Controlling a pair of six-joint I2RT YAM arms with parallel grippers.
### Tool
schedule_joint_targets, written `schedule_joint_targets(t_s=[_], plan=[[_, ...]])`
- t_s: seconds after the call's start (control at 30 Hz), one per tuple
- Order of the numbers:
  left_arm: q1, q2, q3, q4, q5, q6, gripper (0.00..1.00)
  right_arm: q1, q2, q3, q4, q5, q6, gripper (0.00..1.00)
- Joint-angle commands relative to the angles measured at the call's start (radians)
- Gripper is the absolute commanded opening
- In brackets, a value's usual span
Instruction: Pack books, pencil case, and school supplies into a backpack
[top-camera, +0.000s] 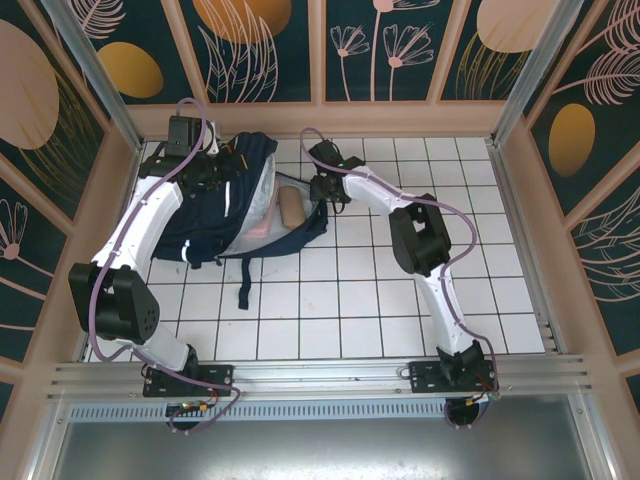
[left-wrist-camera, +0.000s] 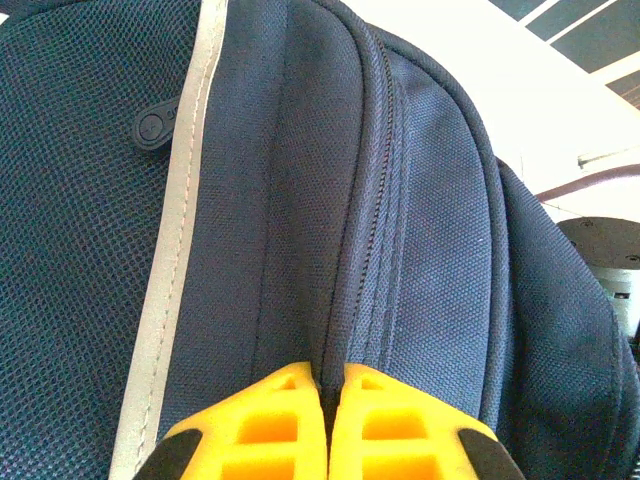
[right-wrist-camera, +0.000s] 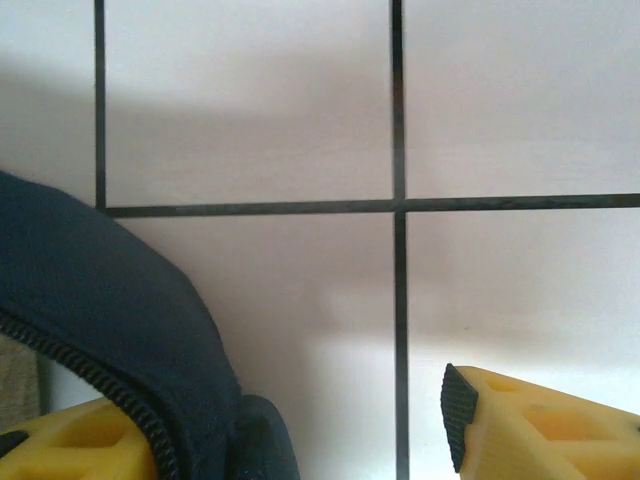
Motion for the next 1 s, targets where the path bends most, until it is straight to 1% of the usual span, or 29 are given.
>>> schedule_joint_targets(t_s=[0.0,0.07,0.2,0.3,0.37,0.4,0.43,0.53,0.57,0.67,0.7,0.83,0.97], plan=[[0.003,-0.036,0.000,0.027,0.040,0.001,0.00,-0.034,-0.107,-0.030,0.051,0.105,0.050,0.63],[0.003,-0.034,-0.009,0.036,0.049,-0.006,0.00,-0.033,-0.122,-0.033,0.071,0.074,0.038,0.64],[0.002,-0.022,-0.056,0.089,0.097,-0.041,0.00,-0.033,-0.144,-0.023,0.081,-0.038,0.021,0.70],[0.000,-0.012,-0.096,0.141,0.140,-0.066,0.02,-0.033,-0.189,-0.061,0.118,-0.108,0.033,0.72],[-0.005,-0.006,-0.115,0.165,0.154,-0.069,0.05,-0.034,-0.218,-0.078,0.122,-0.122,0.059,0.74],[-0.007,0.001,-0.117,0.165,0.156,-0.064,0.10,-0.033,-0.233,-0.084,0.122,-0.121,0.068,0.75],[-0.009,0.006,-0.115,0.159,0.156,-0.058,0.18,-0.034,-0.249,-0.093,0.122,-0.113,0.074,0.76],[-0.008,0.006,-0.118,0.148,0.140,-0.046,0.47,-0.033,-0.305,-0.146,0.142,-0.092,0.095,0.76],[-0.008,0.003,-0.119,0.146,0.135,-0.041,0.54,-0.033,-0.319,-0.163,0.146,-0.091,0.109,0.76],[-0.007,-0.013,-0.124,0.125,0.088,-0.027,0.69,-0.034,-0.350,-0.216,0.166,-0.157,0.140,0.77],[-0.006,-0.022,-0.131,0.116,0.063,-0.020,0.71,-0.034,-0.360,-0.233,0.171,-0.161,0.144,0.77],[0.004,-0.078,-0.195,0.106,-0.020,-0.028,0.72,-0.026,-0.389,-0.273,0.165,-0.144,0.130,0.77],[0.022,-0.141,-0.283,0.056,-0.162,-0.049,0.68,0.021,-0.409,-0.298,0.152,-0.126,0.123,0.73]])
